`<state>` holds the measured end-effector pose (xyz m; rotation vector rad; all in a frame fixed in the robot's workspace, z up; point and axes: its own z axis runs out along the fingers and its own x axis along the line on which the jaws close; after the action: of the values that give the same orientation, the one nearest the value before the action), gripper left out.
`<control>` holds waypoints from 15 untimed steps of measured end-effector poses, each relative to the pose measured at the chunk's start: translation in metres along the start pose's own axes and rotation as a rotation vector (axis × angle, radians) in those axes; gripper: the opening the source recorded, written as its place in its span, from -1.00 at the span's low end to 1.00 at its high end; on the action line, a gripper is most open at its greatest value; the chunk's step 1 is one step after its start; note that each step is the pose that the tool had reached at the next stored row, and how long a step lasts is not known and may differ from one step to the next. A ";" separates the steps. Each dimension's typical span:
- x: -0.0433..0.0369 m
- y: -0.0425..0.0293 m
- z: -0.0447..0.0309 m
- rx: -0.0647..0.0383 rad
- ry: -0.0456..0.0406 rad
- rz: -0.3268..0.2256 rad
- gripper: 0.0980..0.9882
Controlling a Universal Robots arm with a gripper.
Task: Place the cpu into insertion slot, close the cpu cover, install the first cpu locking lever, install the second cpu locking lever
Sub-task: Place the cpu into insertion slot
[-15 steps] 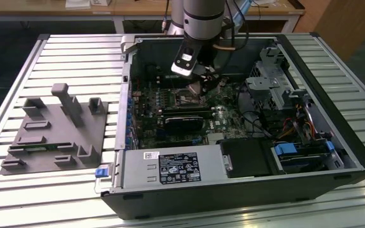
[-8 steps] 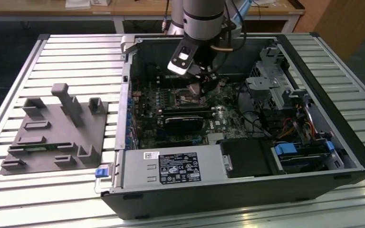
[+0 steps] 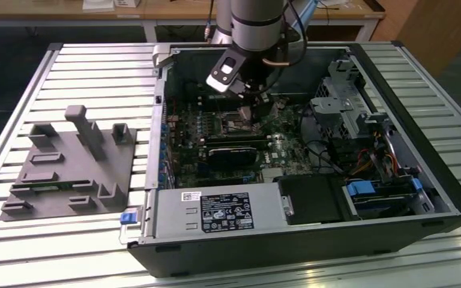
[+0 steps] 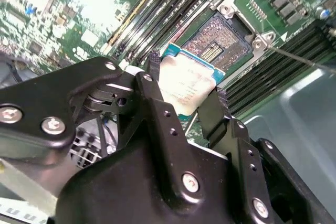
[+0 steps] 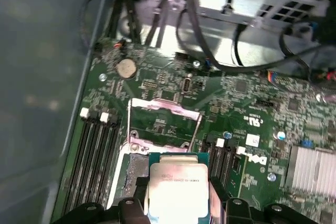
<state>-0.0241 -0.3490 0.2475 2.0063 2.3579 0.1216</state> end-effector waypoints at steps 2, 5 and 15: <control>0.0000 0.0000 0.0005 -0.001 -0.0032 0.036 -0.01; 0.0000 -0.0001 0.0013 -0.002 -0.0080 0.090 -0.01; 0.0007 -0.0034 0.0036 -0.003 -0.0144 0.163 -0.01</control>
<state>-0.0272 -0.3488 0.2436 2.1885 2.1813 0.1154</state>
